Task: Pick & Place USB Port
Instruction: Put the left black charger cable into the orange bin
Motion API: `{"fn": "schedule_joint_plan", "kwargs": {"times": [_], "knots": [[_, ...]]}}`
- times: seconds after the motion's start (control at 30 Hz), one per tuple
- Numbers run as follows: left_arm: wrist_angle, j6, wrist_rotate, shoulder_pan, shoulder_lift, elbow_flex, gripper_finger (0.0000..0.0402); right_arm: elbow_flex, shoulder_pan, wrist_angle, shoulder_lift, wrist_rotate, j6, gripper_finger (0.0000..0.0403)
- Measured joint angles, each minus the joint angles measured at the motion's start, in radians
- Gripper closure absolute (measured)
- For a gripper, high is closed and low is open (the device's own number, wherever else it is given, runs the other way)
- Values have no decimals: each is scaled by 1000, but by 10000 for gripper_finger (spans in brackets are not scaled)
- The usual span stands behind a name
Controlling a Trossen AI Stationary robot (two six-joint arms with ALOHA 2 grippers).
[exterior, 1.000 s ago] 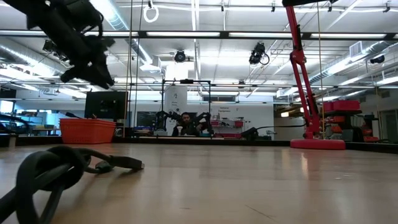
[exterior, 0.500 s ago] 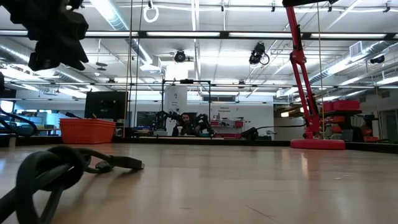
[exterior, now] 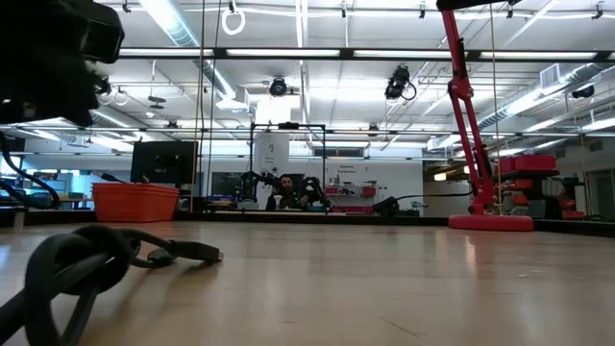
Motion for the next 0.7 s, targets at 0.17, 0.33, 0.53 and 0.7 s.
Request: {"fn": "schedule_joint_plan", "kwargs": {"times": [0.17, 0.33, 0.53, 0.7], "knots": [[21, -123, 28, -87, 150, 46, 305, 0, 0, -4, 0, 0, -16, 387], [-150, -292, 79, -161, 282, 188, 326, 0, 0, -15, 0, 0, -16, 387], [-275, -366, 173, -214, 442, 399, 353, 0, 0, -28, 0, 1, -20, 387], [-423, -433, 384, -240, 604, 505, 364, 0, 0, -30, 0, 0, -24, 387]]}}
